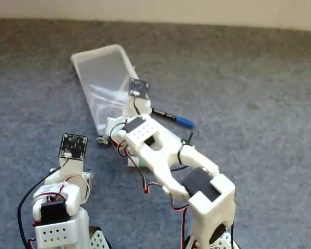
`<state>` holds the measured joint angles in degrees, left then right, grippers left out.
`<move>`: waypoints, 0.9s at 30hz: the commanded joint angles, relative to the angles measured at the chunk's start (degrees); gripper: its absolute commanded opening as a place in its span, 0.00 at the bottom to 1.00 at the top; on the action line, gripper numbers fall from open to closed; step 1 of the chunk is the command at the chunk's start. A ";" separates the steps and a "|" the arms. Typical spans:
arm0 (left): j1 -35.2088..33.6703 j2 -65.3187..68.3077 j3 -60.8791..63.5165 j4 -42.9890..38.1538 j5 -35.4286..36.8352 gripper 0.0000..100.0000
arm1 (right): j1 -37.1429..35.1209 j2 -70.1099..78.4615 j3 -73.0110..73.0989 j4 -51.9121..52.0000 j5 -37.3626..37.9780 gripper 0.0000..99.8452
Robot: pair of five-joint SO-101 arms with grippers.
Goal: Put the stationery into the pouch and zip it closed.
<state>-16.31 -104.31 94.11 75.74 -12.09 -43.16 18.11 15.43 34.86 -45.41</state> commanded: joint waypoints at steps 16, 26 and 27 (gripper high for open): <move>-0.66 -0.75 -5.41 0.18 -0.09 0.16 | 1.45 -8.66 -7.08 15.08 -0.35 0.00; -3.65 -0.75 -9.19 0.26 11.34 0.28 | 1.54 -24.40 2.42 15.60 0.00 0.00; -4.53 -0.75 -9.63 0.26 11.78 0.28 | 1.54 -25.54 3.12 15.60 0.00 0.00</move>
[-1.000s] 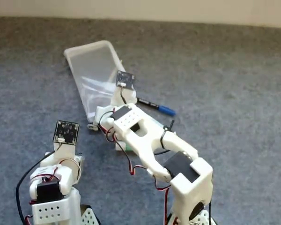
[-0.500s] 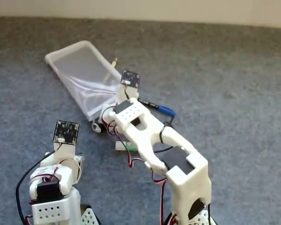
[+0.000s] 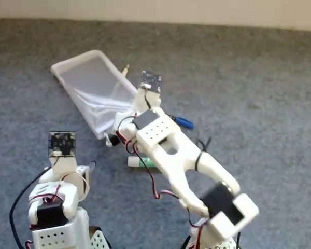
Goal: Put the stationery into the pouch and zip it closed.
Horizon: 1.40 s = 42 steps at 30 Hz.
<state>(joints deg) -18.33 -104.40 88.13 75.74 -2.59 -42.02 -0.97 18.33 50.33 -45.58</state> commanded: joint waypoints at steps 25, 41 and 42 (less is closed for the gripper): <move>5.58 -0.66 -6.81 -8.62 10.37 0.29 | 0.04 -22.02 12.35 -5.85 1.76 0.00; 5.49 -0.66 4.97 -26.11 10.29 0.28 | -0.13 -22.11 12.35 -3.47 1.85 0.00; 5.76 -0.66 5.58 -27.08 10.02 0.26 | -0.13 -22.11 12.35 -3.47 1.85 0.00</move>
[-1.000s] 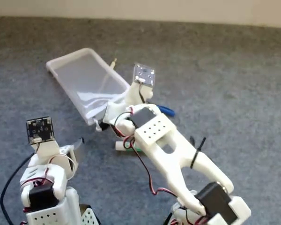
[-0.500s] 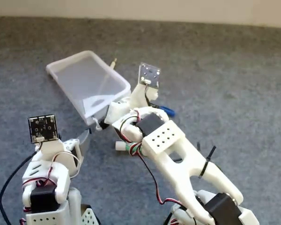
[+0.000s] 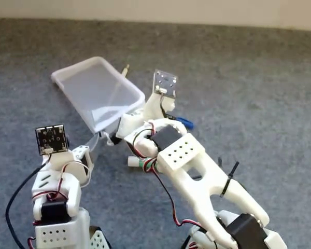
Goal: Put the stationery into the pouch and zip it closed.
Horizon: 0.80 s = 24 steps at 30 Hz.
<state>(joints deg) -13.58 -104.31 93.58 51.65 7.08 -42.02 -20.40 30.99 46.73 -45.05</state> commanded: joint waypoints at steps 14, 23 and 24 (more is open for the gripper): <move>0.66 -0.75 2.86 -8.62 0.09 0.17 | -3.38 -4.44 -0.40 3.30 1.32 0.00; 0.22 -0.75 0.84 -8.35 -9.32 0.00 | 2.95 -12.79 1.89 1.98 1.14 0.00; -0.13 -0.75 0.84 -8.35 -9.05 0.00 | 3.38 -12.88 1.98 1.45 1.14 0.00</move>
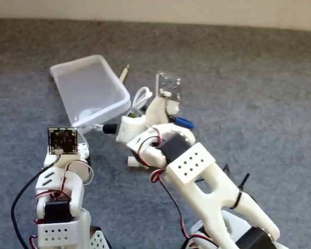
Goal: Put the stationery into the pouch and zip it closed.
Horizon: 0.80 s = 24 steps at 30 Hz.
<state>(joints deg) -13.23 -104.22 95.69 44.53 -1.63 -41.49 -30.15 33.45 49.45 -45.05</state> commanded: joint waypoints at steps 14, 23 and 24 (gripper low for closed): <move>-2.77 -0.84 -4.09 3.08 -0.35 0.00 | 10.42 -3.03 -0.40 -1.80 1.14 0.00; -2.86 -0.84 -4.09 3.16 -0.35 0.00 | 16.22 -3.03 -0.40 -1.71 1.23 0.00; -2.86 -0.84 -4.09 3.16 -0.35 0.00 | 16.84 -3.03 -0.40 -1.71 1.23 0.00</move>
<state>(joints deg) -14.46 -104.22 94.64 47.52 -1.63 -27.78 -30.59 33.80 48.75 -44.97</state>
